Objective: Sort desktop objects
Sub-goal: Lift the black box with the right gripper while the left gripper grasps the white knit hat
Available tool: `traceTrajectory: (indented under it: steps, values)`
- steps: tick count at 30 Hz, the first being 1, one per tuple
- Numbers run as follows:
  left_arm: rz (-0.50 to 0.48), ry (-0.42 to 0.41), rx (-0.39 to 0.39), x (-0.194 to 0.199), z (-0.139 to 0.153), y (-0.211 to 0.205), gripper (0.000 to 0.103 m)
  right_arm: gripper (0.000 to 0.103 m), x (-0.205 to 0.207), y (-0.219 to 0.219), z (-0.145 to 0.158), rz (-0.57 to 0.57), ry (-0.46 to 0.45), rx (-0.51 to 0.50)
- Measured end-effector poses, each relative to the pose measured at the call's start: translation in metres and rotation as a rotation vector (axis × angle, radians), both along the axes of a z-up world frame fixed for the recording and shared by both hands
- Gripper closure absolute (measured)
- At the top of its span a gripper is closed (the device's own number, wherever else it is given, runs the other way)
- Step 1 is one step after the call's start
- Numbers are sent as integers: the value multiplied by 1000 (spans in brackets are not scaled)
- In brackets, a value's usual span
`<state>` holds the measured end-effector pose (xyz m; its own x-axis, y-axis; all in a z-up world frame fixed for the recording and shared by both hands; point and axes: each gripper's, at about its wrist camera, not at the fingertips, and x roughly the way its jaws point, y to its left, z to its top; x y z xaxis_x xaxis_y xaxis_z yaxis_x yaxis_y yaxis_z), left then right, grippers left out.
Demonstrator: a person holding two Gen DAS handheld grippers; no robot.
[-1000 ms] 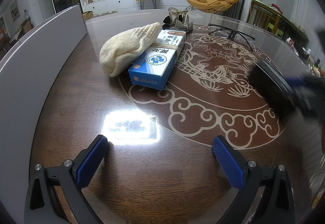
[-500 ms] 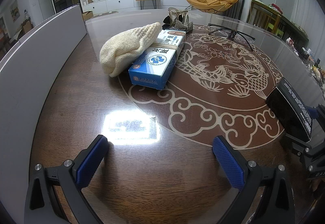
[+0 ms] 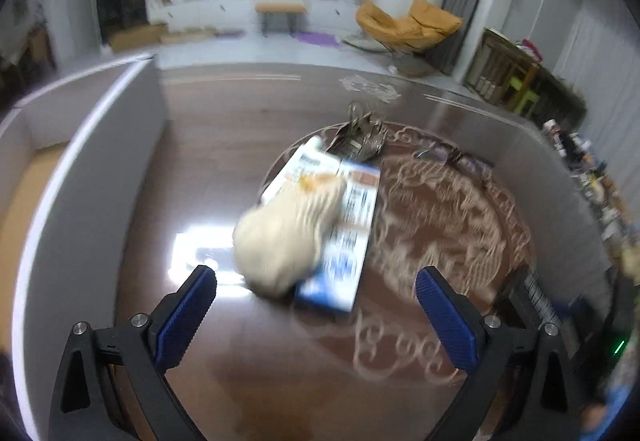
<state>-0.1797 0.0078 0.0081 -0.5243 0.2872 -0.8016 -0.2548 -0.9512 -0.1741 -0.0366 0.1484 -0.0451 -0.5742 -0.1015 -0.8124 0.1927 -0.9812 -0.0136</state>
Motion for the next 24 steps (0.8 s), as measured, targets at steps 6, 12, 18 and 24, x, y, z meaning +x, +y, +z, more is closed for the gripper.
traceTrajectory:
  steps: [6,12,18,24]
  values:
    - [-55,-127,-58,-61,-34,17,1,0,0,0,0,0,0,0]
    - [-34,-46,5,-34,-30,-4,57,0,-1,0,0,0,0,0]
    - [37,-30,-51,35,-24,-24,59,0,-1,0,-1,0,0,0]
    - [55,-61,-12,124,-36,-35,21,0,-1,0,-1,-1,0,0]
